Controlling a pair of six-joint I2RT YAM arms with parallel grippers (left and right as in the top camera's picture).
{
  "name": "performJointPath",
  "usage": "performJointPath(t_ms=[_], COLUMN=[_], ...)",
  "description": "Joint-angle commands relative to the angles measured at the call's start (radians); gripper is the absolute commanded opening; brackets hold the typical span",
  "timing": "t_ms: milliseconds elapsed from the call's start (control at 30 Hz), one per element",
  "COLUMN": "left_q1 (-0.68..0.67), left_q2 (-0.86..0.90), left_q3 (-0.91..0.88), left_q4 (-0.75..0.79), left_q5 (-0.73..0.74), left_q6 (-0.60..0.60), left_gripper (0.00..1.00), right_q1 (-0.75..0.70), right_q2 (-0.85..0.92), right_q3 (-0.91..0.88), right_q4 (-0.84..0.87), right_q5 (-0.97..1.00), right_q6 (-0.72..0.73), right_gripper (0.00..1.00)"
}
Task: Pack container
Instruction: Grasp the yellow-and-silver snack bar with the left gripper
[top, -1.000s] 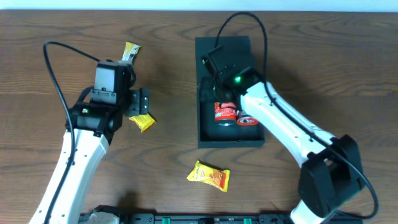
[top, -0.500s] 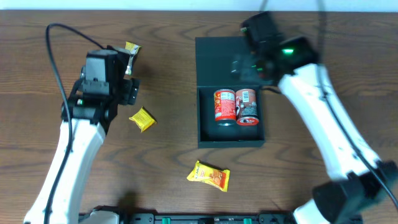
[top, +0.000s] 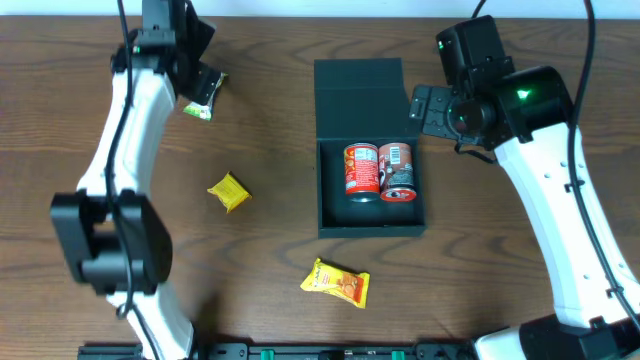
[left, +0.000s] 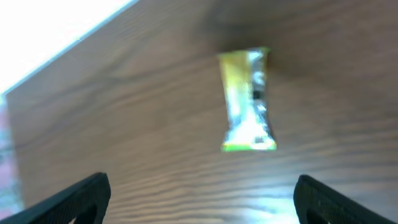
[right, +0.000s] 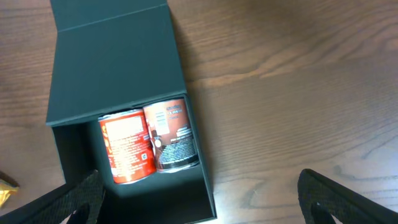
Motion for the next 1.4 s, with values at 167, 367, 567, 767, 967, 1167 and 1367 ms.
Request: performJointPath(t_ms=[167,367,567,767,967,1167,1367], left_q1=[0.025,0.026,0.043,0.060,0.063,0.063,0.063], left_q2=[0.228,0.315,0.368,0.384,0.418,0.436,0.436], left_q3=[0.146,0.148,0.148,0.148,0.147,0.147,0.147], left_q4=[-0.068,-0.063,-0.013,0.057,0.060,0.066,0.096], left_q5=[0.068,0.135,0.210,0.221,0.249,0.250,0.246], left_q6=[0.068,0.077,0.034,-0.022,-0.036,-0.054,-0.055], left_gripper=[0.95,0.95,0.95,0.95,0.87,0.67,0.60], right_q1=[-0.005,-0.004,-0.004,-0.004,-0.004,-0.004,-0.004], right_q2=[0.003,0.003,0.003,0.003,0.003,0.003,0.003], right_q3=[-0.001,-0.001,-0.001,-0.001,-0.001,-0.001,-0.001], right_q4=[-0.001,-0.008,-0.019,-0.050,-0.053,-0.060,-0.059], right_q5=[0.012,0.011,0.012,0.011,0.011,0.011,0.011], right_q6=[-0.011,-0.011,-0.011,-0.011,-0.007,-0.007,-0.007], right_gripper=[0.99,0.99,0.99,0.99,0.99,0.99,0.99])
